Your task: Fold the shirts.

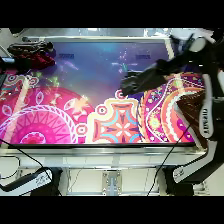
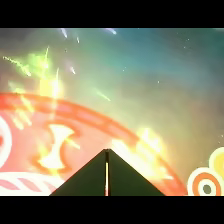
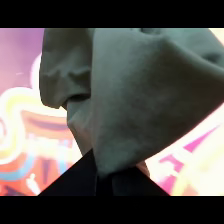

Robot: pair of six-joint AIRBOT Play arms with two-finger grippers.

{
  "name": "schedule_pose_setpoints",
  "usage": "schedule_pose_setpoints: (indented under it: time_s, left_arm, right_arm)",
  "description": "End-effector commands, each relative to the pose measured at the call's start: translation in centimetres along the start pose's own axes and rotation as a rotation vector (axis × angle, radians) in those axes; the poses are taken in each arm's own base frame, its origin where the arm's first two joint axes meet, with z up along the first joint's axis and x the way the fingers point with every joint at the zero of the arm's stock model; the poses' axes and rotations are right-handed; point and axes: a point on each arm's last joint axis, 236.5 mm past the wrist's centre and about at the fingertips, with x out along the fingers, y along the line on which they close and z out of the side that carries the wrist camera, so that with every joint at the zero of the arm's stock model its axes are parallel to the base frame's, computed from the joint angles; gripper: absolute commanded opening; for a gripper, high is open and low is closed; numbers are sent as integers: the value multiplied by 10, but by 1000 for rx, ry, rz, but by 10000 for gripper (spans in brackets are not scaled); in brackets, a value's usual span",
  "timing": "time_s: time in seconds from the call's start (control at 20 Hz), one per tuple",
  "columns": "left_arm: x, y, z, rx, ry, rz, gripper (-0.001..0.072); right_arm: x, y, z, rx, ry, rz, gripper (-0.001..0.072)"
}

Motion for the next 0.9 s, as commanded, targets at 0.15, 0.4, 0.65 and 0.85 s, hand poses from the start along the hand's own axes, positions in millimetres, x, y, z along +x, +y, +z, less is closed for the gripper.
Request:
schedule_pose_setpoints:
  time_s: [0.15,0.4,0.65,0.85]
  left_arm:
    - [0,0,0,0,0,0,11]
    - [0,0,-2,-1,7,-2,11]
    - [0,-1,-3,-2,11,-4,11]
    - [0,-7,-1,-14,4,-29,12]
  right_arm:
    - [-134,-175,-63,315,-66,-259,10]
    - [-189,-230,-147,528,-115,-340,10]
    - [-151,-250,-265,702,-109,-385,10]
    - [-92,-255,-336,843,-85,-389,12]
